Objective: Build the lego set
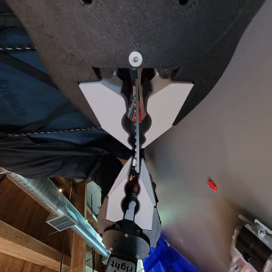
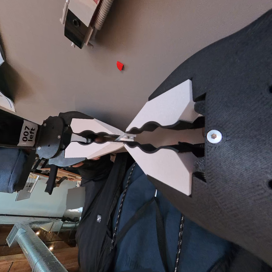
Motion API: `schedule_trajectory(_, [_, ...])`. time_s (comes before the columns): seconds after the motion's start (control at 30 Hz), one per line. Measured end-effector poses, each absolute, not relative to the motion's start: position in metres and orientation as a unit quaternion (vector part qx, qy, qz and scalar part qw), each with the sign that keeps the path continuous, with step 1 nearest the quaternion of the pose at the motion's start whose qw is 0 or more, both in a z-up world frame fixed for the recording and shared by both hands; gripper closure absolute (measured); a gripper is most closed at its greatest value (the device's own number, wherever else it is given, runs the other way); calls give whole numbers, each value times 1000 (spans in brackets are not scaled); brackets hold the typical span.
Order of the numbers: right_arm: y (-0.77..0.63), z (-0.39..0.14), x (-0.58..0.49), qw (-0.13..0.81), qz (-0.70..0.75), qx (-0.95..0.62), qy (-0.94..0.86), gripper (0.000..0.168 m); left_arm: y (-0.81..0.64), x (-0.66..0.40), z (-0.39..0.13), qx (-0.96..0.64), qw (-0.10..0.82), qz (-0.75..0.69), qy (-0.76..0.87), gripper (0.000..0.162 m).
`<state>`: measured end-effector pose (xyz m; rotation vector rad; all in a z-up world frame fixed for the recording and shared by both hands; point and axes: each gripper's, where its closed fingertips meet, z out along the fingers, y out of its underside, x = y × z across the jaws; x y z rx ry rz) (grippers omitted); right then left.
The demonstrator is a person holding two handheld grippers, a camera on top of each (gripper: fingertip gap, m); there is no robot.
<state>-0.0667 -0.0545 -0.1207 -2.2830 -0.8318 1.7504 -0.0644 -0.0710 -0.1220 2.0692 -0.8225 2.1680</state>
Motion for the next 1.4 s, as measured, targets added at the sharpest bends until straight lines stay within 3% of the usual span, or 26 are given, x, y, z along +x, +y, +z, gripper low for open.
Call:
schedule_trajectory(0.57, [-57, -118, -67, 80, 596, -758, -251, 162, -73, -64, -121, 661, 13, 698, -274, 157])
schedule_trajectory(0.67, [-54, -119, -66, 103, 590, -761, -248, 158, -70, -64, -119, 660, 8, 702, -267, 157])
schedule_trajectory(0.73, [-53, -120, -67, 109, 589, -764, -241, 146, -67, -64, -119, 661, 4, 705, -258, 157])
schedule_trajectory(0.83, [-51, -120, -67, 124, 589, -765, -228, 145, -62, -65, -118, 662, -4, 706, -252, 157])
schedule_trajectory(1.03, [-40, -115, -67, 167, 598, -759, -195, 160, -58, -65, -116, 661, -23, 706, -251, 157])
schedule_trajectory(1.4, [-42, -110, -68, 181, 606, -748, -202, 163, -59, -65, -114, 657, -33, 705, -265, 156])
